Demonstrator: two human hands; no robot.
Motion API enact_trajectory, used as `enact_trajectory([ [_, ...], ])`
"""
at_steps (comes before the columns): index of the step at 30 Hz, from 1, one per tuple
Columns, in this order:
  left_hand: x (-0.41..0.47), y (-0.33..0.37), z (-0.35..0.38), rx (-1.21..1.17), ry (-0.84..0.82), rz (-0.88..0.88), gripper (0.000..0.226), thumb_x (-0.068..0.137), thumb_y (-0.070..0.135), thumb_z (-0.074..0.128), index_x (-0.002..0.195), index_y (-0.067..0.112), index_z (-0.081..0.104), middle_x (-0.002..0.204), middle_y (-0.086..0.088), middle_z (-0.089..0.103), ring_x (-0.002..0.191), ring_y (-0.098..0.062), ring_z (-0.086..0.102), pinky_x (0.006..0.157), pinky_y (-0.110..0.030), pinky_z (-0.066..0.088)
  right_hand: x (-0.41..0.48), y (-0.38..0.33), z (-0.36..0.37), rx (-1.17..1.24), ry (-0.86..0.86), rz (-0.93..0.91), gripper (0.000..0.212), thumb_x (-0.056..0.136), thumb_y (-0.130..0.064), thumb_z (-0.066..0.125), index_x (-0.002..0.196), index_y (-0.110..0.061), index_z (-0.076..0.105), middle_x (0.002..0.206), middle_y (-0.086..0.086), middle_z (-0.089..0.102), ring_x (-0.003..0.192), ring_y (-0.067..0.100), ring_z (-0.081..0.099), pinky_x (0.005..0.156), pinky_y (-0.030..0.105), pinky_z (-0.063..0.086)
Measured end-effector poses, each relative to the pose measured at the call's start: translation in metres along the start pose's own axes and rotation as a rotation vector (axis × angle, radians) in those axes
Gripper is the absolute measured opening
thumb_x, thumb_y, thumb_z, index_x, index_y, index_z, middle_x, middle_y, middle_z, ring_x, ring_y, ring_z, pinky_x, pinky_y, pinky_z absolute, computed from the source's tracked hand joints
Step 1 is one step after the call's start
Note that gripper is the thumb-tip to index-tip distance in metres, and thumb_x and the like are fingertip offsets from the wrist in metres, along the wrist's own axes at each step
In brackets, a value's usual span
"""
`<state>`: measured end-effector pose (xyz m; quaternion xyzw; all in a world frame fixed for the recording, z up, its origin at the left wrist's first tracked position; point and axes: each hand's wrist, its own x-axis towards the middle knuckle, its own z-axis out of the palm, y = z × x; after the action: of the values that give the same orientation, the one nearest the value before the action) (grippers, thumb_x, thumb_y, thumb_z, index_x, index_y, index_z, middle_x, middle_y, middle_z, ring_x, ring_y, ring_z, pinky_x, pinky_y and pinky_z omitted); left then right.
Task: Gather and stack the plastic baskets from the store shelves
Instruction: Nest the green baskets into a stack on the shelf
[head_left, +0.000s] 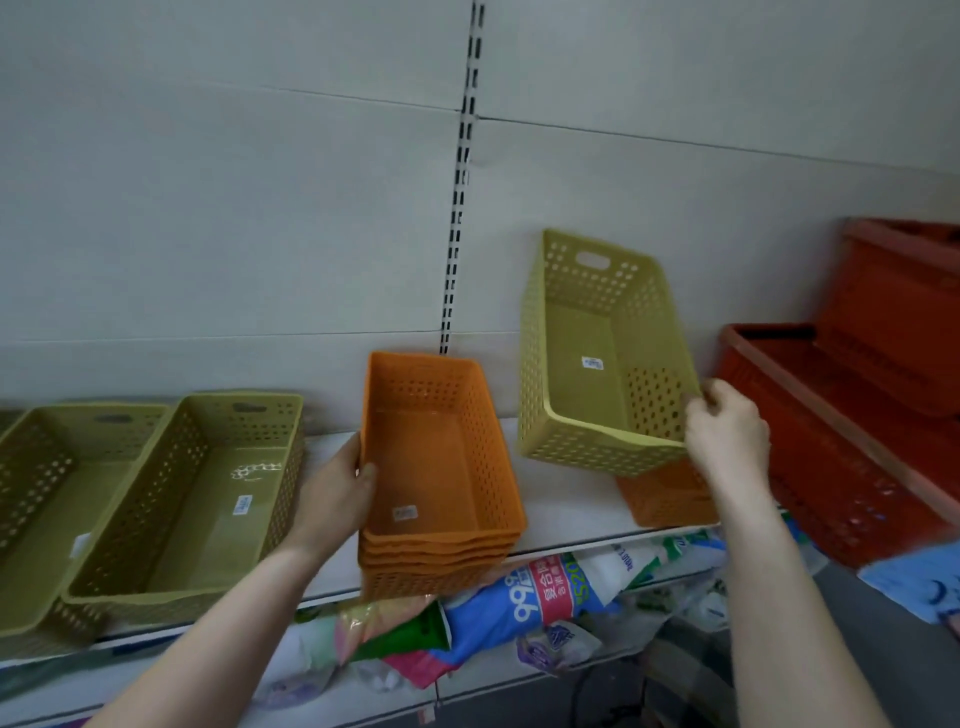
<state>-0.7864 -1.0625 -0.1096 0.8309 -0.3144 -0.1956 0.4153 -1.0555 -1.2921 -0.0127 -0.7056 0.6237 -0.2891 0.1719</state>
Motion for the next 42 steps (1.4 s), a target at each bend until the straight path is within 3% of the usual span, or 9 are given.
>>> enact_trajectory([
  [3,0.002,-0.002,0.001,-0.101,0.010,-0.032,0.030,0.094,0.013,0.042,0.115,0.024,0.060,0.102,-0.005,0.069,0.086,-0.022,0.064,0.076,-0.038,0.053,-0.005,-0.017,0.006,0.081,-0.027,-0.101,0.017,0.094,-0.023,0.053,0.094,-0.010,0.064,0.106,0.028,0.068,0.100,0.048,0.059,0.080,0.044,0.046],
  [9,0.004,-0.017,0.013,-0.187,-0.069,-0.076,0.038,0.097,0.024,0.045,0.135,0.027,0.052,0.125,-0.005,0.066,0.108,-0.023,0.062,0.094,-0.044,0.051,-0.021,-0.067,0.039,0.147,-0.162,-0.216,0.025,0.090,-0.023,0.059,0.111,-0.013,0.070,0.111,0.022,0.072,0.105,0.043,0.064,0.086,0.046,0.052],
  [13,-0.008,-0.030,-0.012,-0.133,-0.138,0.018,0.039,0.100,0.032,0.047,0.136,0.021,0.053,0.127,0.002,0.064,0.109,-0.015,0.062,0.090,-0.023,0.049,-0.042,-0.099,0.067,0.281,-0.298,-0.232,0.027,0.079,-0.039,0.053,0.098,-0.026,0.068,0.101,0.017,0.074,0.097,0.043,0.065,0.085,0.053,0.053],
  [19,-0.028,-0.088,-0.105,0.094,0.280,-0.048,0.040,0.095,0.021,0.055,0.134,0.012,0.057,0.131,-0.012,0.063,0.118,-0.029,0.060,0.096,-0.031,0.043,-0.098,-0.154,0.107,0.477,-0.485,-0.268,0.026,0.078,-0.033,0.055,0.096,-0.020,0.068,0.089,0.008,0.074,0.080,0.038,0.069,0.055,0.035,0.054],
  [22,-0.031,-0.123,-0.156,0.189,0.398,-0.131,0.040,0.096,0.018,0.054,0.136,0.011,0.055,0.132,-0.016,0.061,0.119,-0.033,0.058,0.096,-0.036,0.043,-0.134,-0.179,0.132,0.439,-0.507,-0.347,0.030,0.076,-0.038,0.054,0.093,-0.017,0.069,0.085,0.010,0.075,0.079,0.038,0.069,0.067,0.052,0.058],
  [25,-0.035,-0.160,-0.190,0.274,0.327,-0.201,0.043,0.097,0.022,0.051,0.139,0.012,0.051,0.137,-0.015,0.058,0.123,-0.032,0.056,0.098,-0.039,0.043,-0.171,-0.199,0.163,0.364,-0.589,-0.370,0.020,0.090,-0.019,0.057,0.103,-0.012,0.070,0.098,0.013,0.075,0.092,0.036,0.069,0.078,0.043,0.054],
  [30,-0.043,-0.203,-0.208,0.399,0.131,-0.149,0.044,0.097,0.028,0.051,0.139,0.013,0.051,0.135,-0.013,0.060,0.121,-0.031,0.057,0.094,-0.035,0.043,-0.225,-0.204,0.208,0.191,-0.640,-0.350,0.020,0.096,-0.011,0.050,0.109,-0.005,0.064,0.109,0.014,0.071,0.095,0.029,0.065,0.067,0.030,0.039],
  [37,-0.054,-0.240,-0.212,0.456,-0.028,0.004,0.041,0.098,0.034,0.048,0.135,0.020,0.055,0.136,-0.002,0.060,0.117,-0.026,0.061,0.091,-0.034,0.047,-0.262,-0.200,0.241,-0.105,-0.592,-0.399,0.022,0.090,-0.019,0.054,0.110,-0.015,0.047,0.104,0.012,0.069,0.093,0.035,0.066,0.068,0.036,0.045],
  [42,-0.058,-0.247,-0.218,0.460,-0.096,0.098,0.041,0.099,0.035,0.046,0.136,0.021,0.054,0.132,-0.002,0.064,0.115,-0.025,0.062,0.090,-0.033,0.046,-0.272,-0.209,0.263,-0.225,-0.668,-0.286,0.049,0.090,-0.013,0.045,0.137,-0.018,0.031,0.111,0.019,0.066,0.101,0.038,0.063,0.084,0.042,0.051],
])
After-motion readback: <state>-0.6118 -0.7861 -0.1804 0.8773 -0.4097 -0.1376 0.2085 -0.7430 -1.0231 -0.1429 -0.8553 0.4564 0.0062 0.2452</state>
